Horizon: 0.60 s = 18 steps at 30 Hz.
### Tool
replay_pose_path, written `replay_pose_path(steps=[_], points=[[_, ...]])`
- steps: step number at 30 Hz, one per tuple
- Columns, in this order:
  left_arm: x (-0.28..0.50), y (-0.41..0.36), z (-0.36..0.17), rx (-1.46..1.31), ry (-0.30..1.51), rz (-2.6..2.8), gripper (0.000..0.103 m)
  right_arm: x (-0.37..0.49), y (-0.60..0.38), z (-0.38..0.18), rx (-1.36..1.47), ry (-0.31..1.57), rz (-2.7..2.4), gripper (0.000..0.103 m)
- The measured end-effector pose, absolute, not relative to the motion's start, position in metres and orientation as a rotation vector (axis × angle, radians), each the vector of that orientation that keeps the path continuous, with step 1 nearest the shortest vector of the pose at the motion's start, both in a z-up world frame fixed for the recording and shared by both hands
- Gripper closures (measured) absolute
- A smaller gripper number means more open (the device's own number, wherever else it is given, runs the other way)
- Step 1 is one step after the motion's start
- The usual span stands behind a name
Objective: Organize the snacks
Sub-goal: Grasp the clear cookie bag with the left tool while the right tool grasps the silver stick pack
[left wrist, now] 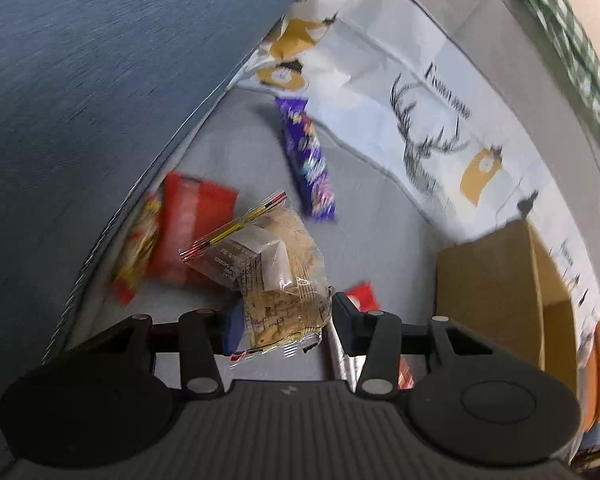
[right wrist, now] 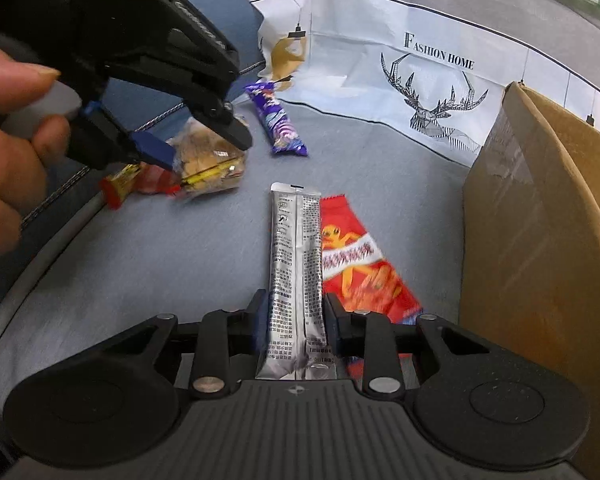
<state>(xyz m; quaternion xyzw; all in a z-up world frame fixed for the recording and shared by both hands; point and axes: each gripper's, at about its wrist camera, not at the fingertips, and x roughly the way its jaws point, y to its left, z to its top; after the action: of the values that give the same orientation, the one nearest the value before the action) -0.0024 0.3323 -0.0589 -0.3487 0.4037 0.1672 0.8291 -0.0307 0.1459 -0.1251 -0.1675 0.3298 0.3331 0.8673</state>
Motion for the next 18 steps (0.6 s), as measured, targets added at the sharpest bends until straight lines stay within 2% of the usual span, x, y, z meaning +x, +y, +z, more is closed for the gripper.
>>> replay_pose_path(steps=[12,18], points=[[-0.028,0.309,-0.071,-0.598,1.028,0.281,0.047,-0.067,0.112,-0.125,-0.348,0.793,0.709,0.071],[-0.019,0.308,-0.076,-0.595,1.06,0.332,0.034,-0.064,0.108,-0.129,-0.313,0.822,0.729,0.067]])
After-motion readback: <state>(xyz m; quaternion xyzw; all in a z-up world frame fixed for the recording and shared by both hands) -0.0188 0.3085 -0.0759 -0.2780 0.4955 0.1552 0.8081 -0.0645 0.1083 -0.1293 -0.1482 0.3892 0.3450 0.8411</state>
